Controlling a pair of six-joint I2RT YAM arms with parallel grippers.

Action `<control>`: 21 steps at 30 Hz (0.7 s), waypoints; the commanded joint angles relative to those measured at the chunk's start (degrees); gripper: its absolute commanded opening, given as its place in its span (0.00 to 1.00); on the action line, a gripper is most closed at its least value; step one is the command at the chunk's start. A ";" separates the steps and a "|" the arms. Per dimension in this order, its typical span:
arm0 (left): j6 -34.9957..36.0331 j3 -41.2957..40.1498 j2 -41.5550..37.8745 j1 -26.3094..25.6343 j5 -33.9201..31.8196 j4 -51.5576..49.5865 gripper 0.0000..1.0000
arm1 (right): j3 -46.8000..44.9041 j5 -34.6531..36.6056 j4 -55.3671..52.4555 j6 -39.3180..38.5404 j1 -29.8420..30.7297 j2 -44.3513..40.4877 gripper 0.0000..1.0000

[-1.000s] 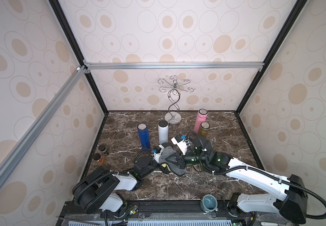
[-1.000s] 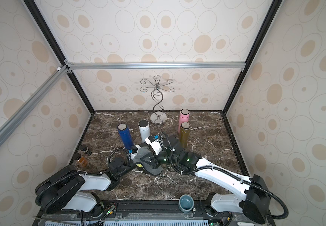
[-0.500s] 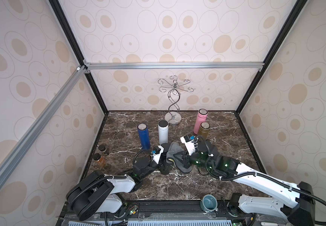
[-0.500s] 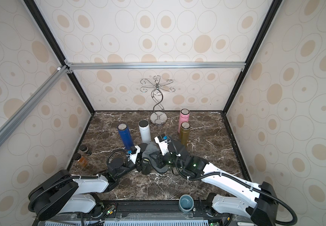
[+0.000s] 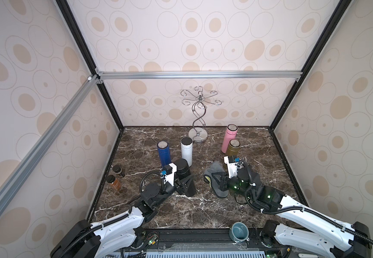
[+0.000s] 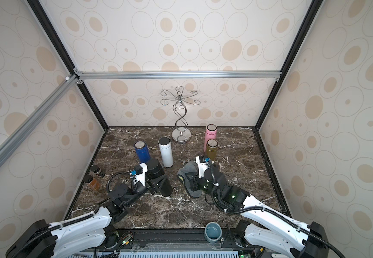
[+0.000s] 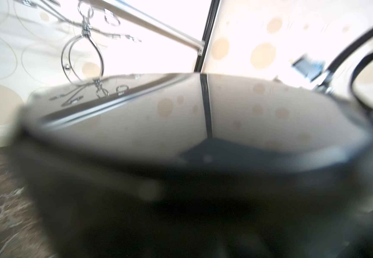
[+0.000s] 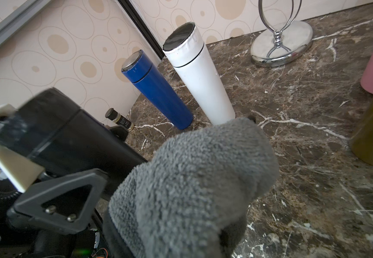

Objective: Wipe the surface of the thermos
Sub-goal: Wipe the dirt from the surface of the thermos.

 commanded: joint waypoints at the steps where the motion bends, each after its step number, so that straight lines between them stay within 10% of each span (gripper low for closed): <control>1: -6.87 3.74 -4.48 -0.36 -2.61 2.65 0.00 | -1.03 -1.49 4.11 3.48 -1.09 -0.53 0.00; 21: -18.48 -2.74 -19.50 -0.29 -16.22 11.17 0.00 | -7.23 -20.70 32.76 23.26 -5.93 11.85 0.00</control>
